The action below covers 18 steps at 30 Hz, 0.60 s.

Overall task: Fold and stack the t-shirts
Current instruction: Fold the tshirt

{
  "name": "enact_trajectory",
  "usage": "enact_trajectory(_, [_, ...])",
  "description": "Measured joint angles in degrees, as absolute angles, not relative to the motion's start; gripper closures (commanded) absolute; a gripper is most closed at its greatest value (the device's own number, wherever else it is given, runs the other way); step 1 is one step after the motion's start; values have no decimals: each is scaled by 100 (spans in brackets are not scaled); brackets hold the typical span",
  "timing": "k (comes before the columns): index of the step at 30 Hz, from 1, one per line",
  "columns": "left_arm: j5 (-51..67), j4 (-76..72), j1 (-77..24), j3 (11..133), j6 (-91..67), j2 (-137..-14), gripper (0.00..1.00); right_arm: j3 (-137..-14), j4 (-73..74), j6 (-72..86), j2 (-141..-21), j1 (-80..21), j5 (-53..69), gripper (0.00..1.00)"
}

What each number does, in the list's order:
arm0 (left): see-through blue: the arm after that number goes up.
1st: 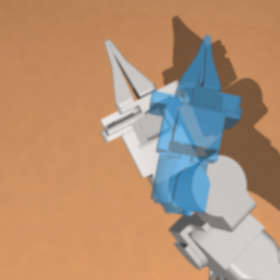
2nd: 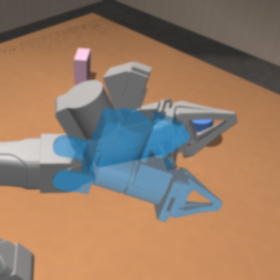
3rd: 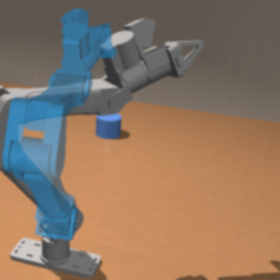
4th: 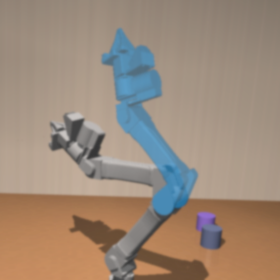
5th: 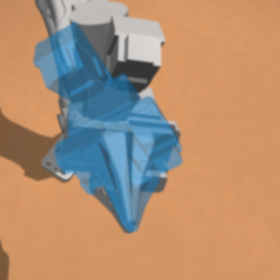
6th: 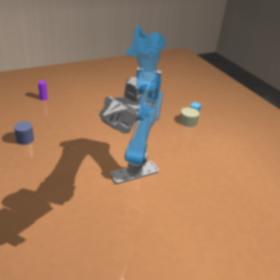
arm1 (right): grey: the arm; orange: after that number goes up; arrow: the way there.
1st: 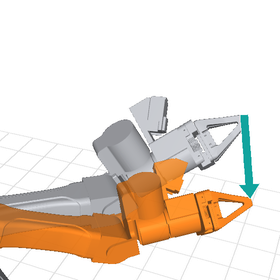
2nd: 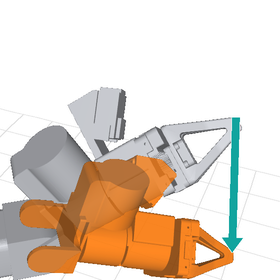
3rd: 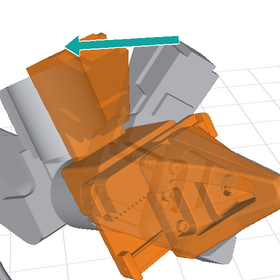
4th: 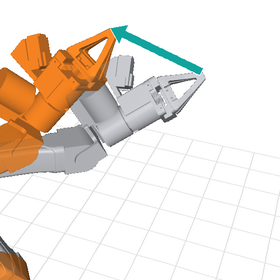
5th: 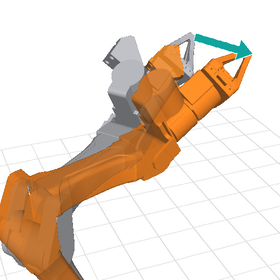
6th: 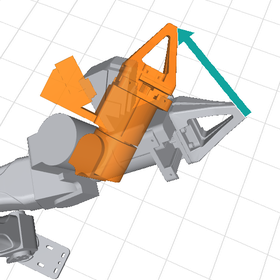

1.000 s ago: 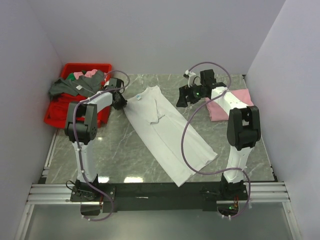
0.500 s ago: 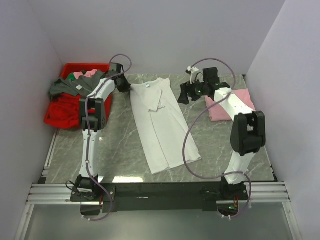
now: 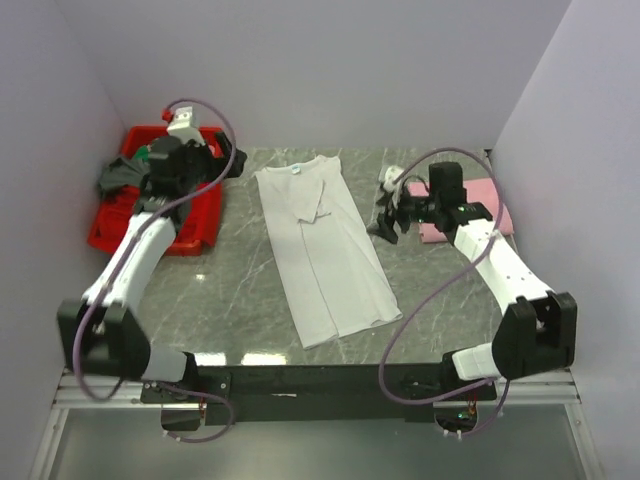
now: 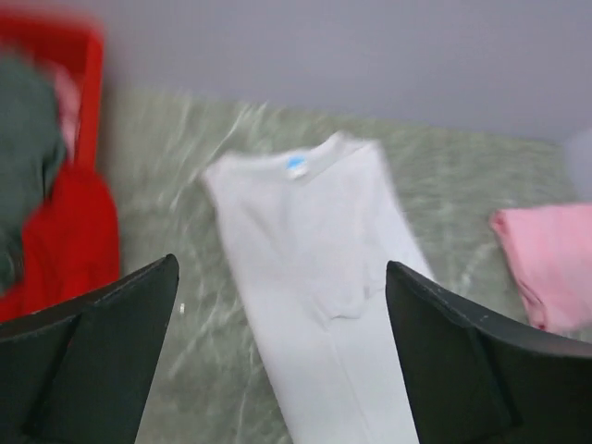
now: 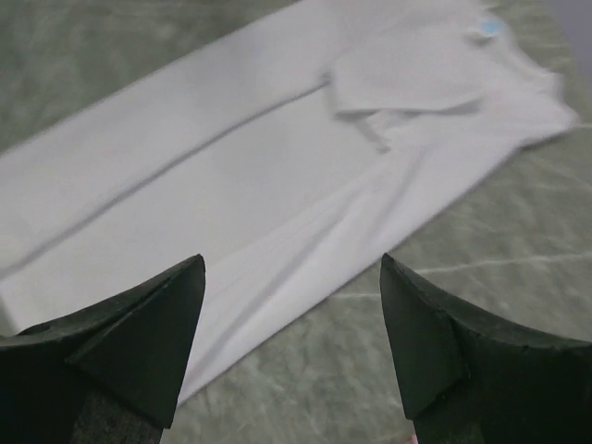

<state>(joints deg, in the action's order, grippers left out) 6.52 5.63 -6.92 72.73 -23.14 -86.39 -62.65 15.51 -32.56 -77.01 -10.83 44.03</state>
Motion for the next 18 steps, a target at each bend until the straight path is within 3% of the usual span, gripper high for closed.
enact_trajectory(1, [923, 292, -659, 7000, -2143, -8202, 1, -6309, 2005, -3931, -7843, -1066, 4727, 17])
enact_trajectory(2, [1260, 32, -622, 6742, -1938, -7804, 8, -6333, 2589, -4770, -7979, -1055, 5009, 16])
enact_trajectory(5, [1951, -287, -862, 6147, -1024, -7089, 9, -6064, 4252, -7102, -8154, -1035, 5376, 15])
enact_trajectory(9, [1796, 30, -2932, 5177, 440, -6873, 24, -5336, 5301, -8792, -7959, -1033, 5262, 15])
enact_trajectory(12, [1579, 543, -4674, 4233, 1227, -6827, 27, -4794, 5559, -9426, -7537, -1020, 5030, 16])
enact_trajectory(18, [626, 1103, -6554, 3481, 1553, -6420, 33, -4340, 5826, -9902, -6893, -871, 4869, 17])
